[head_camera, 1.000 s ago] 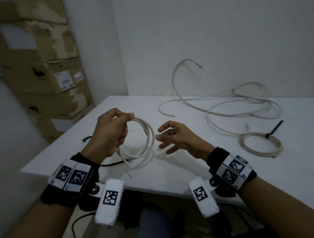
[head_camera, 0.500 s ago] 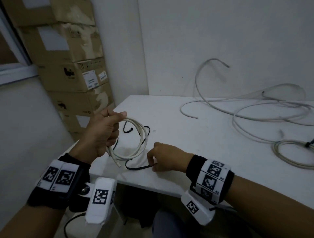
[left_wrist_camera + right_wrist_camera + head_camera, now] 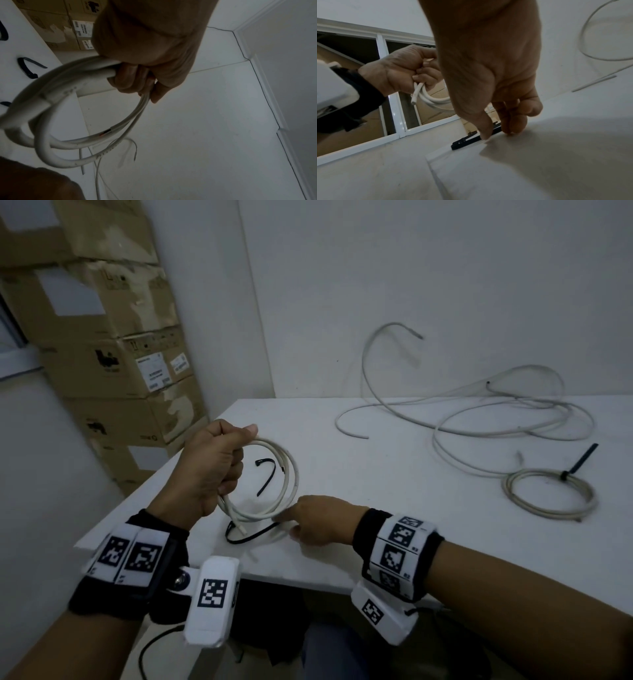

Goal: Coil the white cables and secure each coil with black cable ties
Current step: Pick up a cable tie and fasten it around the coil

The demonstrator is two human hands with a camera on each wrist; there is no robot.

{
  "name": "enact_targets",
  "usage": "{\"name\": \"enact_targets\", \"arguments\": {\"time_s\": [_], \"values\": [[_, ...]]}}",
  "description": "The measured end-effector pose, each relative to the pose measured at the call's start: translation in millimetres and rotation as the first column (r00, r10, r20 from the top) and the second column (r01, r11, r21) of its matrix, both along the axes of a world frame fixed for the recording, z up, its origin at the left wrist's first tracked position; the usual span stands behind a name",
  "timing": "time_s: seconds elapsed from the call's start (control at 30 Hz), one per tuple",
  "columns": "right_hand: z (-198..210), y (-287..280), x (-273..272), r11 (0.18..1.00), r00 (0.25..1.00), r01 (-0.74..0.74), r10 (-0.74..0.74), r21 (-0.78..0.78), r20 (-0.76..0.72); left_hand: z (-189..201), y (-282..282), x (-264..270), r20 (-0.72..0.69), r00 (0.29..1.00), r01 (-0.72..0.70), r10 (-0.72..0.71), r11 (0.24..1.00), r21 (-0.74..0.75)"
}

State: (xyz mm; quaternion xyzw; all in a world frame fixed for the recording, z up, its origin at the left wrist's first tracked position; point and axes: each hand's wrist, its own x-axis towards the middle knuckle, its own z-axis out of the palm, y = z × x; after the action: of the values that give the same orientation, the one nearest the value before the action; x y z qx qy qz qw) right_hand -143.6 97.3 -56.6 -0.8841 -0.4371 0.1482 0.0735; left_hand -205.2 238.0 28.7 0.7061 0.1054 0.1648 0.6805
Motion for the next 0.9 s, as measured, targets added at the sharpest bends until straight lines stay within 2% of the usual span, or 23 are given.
{"name": "enact_targets", "arguments": {"time_s": [0.17, 0.37, 0.5, 0.6, 0.7, 0.77, 0.8, 0.83, 0.9], "values": [[0.7, 1.3, -4.1, 1.000, 0.990, -0.020, 0.019, 0.008, 0.142, -0.6, 3.5, -7.2, -0.006, 1.000, -0.019, 0.019, 1.000, 0.011], [4.7, -28.4, -0.3, 1.000, 0.985, 0.003, 0.001, -0.021, 0.175, -6.7, -6.8, 1.0, -0.018, 1.000, 0.013, -0.013, 1.000, 0.016], [15.3, -73.1, 8.2, 0.997, 0.983, 0.061, -0.054, -0.036, 0.174, -10.8, -22.8, 10.7, -0.017, 0.999, 0.050, -0.050, 0.999, 0.015], [31.6, -119.4, 12.5, 0.986, 0.977, 0.164, -0.164, 0.013, 0.134, -14.0, -38.6, 18.8, -0.025, 0.997, 0.075, -0.075, 0.997, 0.010], [51.5, -169.0, 12.7, 0.953, 0.960, 0.280, -0.275, 0.117, -0.061, -16.9, -57.0, 30.1, -0.054, 0.992, 0.112, -0.112, 0.994, 0.000], [61.4, -193.8, 4.5, 0.890, 0.930, 0.332, -0.254, 0.312, -0.265, -18.3, -71.7, 38.9, -0.066, 0.988, 0.141, -0.141, 0.990, -0.007], [64.4, -202.3, -1.4, 0.826, 0.904, 0.370, -0.216, 0.425, -0.369, -18.9, -80.2, 43.4, -0.069, 0.985, 0.157, -0.157, 0.988, -0.011], [65.4, -208.1, -7.6, 0.736, 0.865, 0.428, -0.166, 0.524, -0.474, -19.1, -89.5, 47.4, -0.073, 0.982, 0.175, -0.175, 0.985, -0.013], [63.8, -213.3, -18.5, 0.499, 0.772, 0.567, -0.046, 0.655, -0.634, -19.7, -108.6, 54.6, -0.079, 0.973, 0.215, -0.216, 0.976, -0.013]]}}
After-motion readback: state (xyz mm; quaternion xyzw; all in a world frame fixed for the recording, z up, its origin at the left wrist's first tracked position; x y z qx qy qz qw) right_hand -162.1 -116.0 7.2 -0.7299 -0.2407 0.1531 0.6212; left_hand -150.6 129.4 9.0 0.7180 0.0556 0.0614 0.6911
